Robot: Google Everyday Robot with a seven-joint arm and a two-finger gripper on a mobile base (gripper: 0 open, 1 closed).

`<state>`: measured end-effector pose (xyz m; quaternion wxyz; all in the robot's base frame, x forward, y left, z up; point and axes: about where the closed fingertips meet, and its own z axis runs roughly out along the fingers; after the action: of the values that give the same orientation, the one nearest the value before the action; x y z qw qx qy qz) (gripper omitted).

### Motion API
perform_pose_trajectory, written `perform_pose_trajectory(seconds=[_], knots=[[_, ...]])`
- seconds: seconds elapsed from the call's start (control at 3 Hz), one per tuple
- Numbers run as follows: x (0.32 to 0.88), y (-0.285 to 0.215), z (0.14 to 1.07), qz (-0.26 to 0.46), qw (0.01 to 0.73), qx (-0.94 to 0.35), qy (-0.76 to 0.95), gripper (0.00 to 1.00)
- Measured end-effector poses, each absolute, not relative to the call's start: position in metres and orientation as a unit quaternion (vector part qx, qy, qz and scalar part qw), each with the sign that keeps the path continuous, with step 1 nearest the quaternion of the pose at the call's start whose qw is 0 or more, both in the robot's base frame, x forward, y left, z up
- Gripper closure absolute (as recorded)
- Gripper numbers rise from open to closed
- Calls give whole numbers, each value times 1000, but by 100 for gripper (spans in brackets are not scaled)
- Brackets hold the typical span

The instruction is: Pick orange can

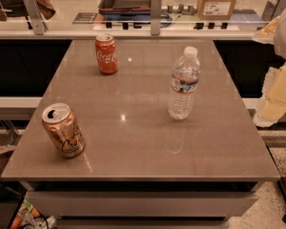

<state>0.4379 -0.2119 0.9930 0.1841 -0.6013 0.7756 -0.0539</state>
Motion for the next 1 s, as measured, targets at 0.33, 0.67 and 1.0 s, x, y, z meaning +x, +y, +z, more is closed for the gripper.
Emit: perform_pose_trajectory(seconds=[0.33, 0.67, 1.0], knots=[[438, -212, 993, -54, 184, -601, 776, 0], [436, -208, 993, -43, 196, -603, 772, 0], [429, -197, 986, -9, 222, -605, 765, 0]])
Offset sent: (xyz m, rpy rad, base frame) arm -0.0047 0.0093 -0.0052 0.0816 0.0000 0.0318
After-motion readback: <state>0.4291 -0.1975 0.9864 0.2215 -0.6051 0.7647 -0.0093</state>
